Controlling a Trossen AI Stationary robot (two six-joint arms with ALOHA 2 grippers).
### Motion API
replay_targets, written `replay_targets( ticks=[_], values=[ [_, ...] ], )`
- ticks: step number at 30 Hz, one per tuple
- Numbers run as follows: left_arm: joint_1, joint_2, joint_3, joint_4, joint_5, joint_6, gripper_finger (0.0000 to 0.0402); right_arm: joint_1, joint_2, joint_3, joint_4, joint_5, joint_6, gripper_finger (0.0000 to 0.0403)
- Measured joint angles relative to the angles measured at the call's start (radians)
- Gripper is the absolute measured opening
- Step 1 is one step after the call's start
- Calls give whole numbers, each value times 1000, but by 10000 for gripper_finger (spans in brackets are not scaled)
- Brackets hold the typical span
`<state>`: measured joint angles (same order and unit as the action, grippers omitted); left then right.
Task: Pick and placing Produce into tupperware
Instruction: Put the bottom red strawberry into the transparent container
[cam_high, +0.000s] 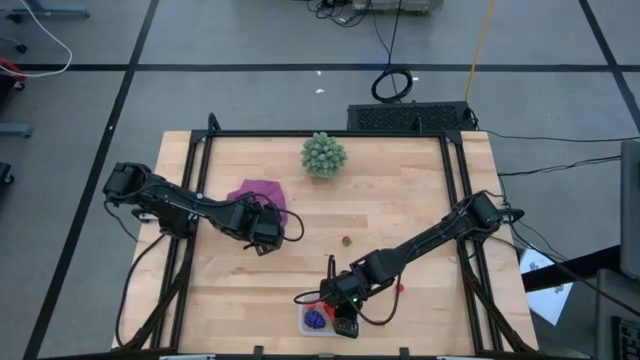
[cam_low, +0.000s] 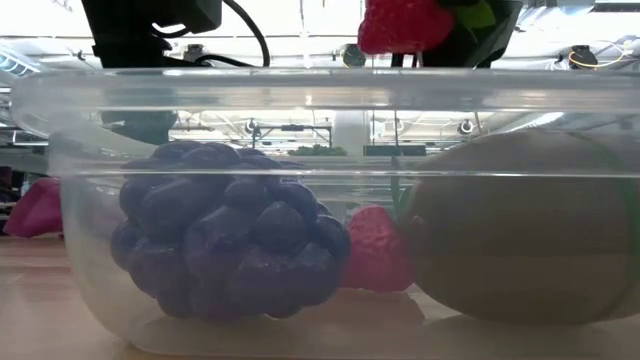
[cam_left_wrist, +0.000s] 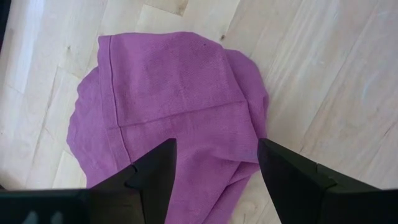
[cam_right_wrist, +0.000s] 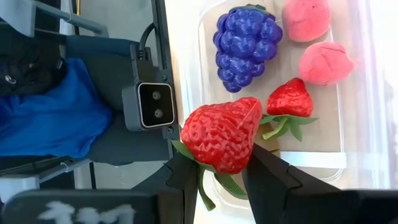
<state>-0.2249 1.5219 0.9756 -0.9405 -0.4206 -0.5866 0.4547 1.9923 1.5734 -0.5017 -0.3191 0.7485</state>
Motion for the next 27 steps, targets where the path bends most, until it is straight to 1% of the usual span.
replay_targets(
  ticks=[21,27],
  values=[
    [0,0,0,3,0,-7,230,-1,0,0,-56,4,-56,100],
    [0,0,0,3,-1,-7,230,-4,-1,-30,-42,9,-55,100]
  ],
)
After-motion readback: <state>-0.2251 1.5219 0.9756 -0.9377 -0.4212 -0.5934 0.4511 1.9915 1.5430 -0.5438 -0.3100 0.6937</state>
